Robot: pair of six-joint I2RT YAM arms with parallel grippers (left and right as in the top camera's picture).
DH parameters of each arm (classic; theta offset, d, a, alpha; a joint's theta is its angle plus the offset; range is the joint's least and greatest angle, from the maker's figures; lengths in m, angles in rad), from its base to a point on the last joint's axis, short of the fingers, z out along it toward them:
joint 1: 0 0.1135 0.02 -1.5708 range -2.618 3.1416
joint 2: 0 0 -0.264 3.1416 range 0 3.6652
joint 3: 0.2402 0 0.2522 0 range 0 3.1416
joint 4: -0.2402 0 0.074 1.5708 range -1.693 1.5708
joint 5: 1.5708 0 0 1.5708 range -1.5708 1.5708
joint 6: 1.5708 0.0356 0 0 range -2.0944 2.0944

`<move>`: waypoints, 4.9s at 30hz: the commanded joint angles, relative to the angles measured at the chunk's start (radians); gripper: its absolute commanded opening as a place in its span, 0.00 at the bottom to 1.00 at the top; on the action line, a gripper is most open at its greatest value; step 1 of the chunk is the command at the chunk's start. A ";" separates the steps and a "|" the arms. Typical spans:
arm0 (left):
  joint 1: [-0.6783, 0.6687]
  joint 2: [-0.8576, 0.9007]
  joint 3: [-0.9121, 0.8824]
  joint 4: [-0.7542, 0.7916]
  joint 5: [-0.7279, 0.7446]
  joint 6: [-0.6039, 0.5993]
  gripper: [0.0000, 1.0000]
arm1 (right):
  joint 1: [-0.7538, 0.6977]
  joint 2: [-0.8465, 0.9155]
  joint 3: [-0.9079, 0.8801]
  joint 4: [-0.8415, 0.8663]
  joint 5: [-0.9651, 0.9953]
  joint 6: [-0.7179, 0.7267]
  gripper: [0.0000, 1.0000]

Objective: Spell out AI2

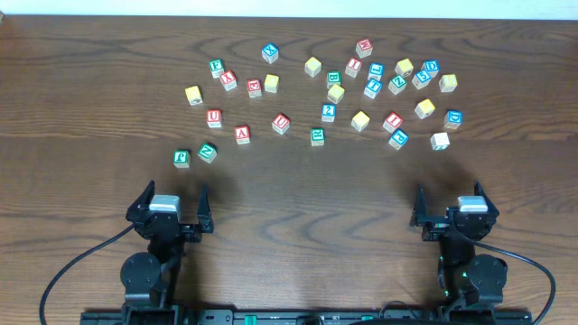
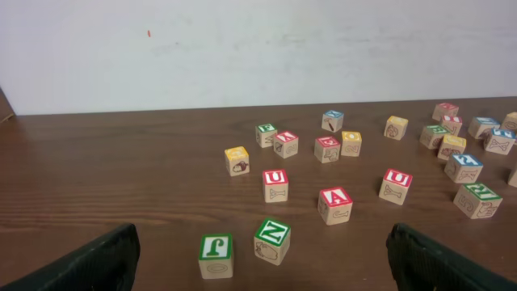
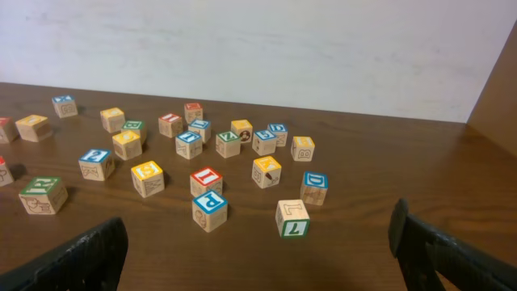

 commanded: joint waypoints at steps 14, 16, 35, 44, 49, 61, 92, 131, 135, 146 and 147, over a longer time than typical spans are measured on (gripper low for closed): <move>0.005 -0.006 -0.014 -0.038 0.014 0.010 0.96 | -0.013 -0.007 -0.001 -0.005 -0.009 0.011 0.99; 0.005 -0.006 -0.014 -0.038 0.014 0.010 0.96 | -0.013 -0.007 -0.001 -0.005 -0.009 0.011 0.99; 0.005 -0.006 -0.014 -0.037 0.015 0.010 0.96 | -0.013 -0.007 -0.001 -0.005 -0.010 0.011 0.99; 0.005 -0.006 0.026 0.042 0.043 -0.023 0.98 | -0.013 -0.007 -0.001 -0.005 -0.010 0.011 0.99; 0.005 0.127 0.226 -0.054 0.039 -0.103 0.98 | -0.013 -0.007 -0.001 -0.005 -0.010 0.011 0.99; 0.004 1.167 1.363 -0.698 0.089 0.007 0.98 | -0.013 -0.007 -0.001 -0.005 -0.009 0.011 0.99; -0.017 1.918 1.770 -1.089 0.093 -0.192 0.98 | -0.013 -0.007 -0.001 -0.005 -0.009 0.011 0.99; -0.286 2.031 1.766 -1.019 -0.150 -0.426 0.98 | -0.013 -0.007 -0.001 -0.005 -0.009 0.011 0.99; -0.286 2.116 1.765 -1.020 -0.131 -0.426 0.96 | -0.013 -0.007 -0.001 -0.005 -0.010 0.011 0.99; -0.286 2.166 1.755 -0.988 -0.132 -0.426 0.92 | -0.013 -0.007 -0.001 -0.005 -0.010 0.011 0.99; -0.286 2.166 1.754 -0.988 -0.132 -0.426 0.91 | -0.013 -0.007 -0.001 -0.005 -0.010 0.011 0.99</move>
